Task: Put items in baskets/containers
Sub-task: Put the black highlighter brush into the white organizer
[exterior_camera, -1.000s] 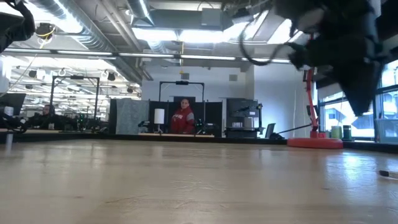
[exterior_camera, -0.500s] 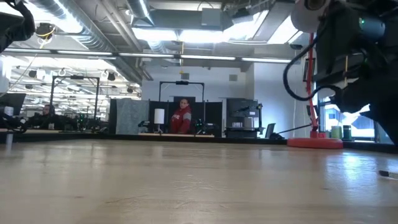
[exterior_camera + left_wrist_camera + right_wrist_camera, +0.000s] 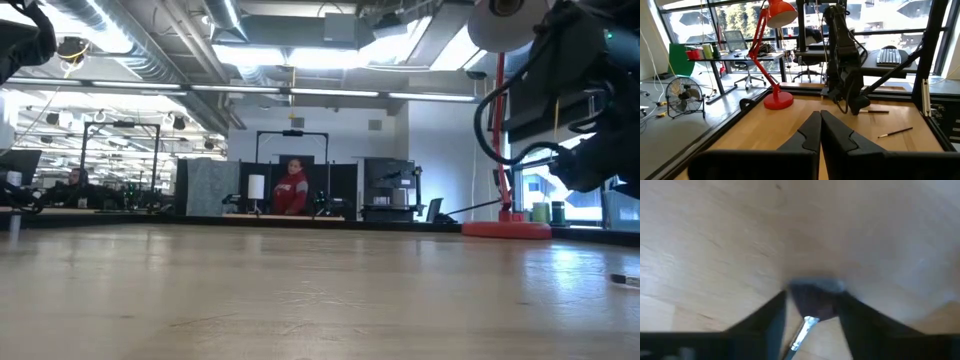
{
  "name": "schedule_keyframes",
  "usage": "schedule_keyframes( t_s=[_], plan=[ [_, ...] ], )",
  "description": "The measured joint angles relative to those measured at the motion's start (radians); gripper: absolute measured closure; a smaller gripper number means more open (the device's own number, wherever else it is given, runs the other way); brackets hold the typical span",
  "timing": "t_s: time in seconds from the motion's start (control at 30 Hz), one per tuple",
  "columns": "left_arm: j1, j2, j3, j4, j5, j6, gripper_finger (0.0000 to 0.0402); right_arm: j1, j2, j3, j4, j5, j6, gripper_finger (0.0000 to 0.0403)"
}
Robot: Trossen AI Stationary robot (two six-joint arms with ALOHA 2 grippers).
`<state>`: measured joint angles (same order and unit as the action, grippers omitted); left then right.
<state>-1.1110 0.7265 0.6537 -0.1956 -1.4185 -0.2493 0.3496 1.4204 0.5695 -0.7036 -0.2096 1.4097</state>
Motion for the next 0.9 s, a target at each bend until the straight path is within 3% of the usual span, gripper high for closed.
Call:
schedule_keyframes(
  t_s=[0.17,0.2,0.27,0.43,0.6,0.73,0.9],
  plan=[
    [0.000,0.000,0.000,0.000,0.000,0.000,0.0399,0.000,0.002,0.026,0.014,0.023,-0.003,0.0374],
    [0.000,0.000,0.000,0.000,0.000,0.000,0.0398,0.001,0.002,0.036,0.009,0.037,-0.004,0.0387],
    [0.000,0.000,0.000,0.000,0.000,0.000,0.0396,0.002,0.003,0.063,-0.001,0.071,0.002,0.0386],
    [0.000,0.000,0.000,0.000,-0.003,0.019,0.0399,0.012,0.007,0.191,0.005,0.278,-0.028,0.0395],
    [0.000,0.000,0.000,0.000,-0.041,0.027,0.0397,0.033,0.006,0.366,0.030,0.629,-0.142,0.0391],
    [0.000,0.000,0.000,0.000,-0.053,0.041,0.0397,0.041,0.012,0.442,0.267,0.915,-0.395,0.0397],
    [0.000,-0.001,0.000,0.011,-0.059,0.101,0.0399,0.028,0.118,0.451,0.914,0.996,-0.932,0.0398]
  ],
)
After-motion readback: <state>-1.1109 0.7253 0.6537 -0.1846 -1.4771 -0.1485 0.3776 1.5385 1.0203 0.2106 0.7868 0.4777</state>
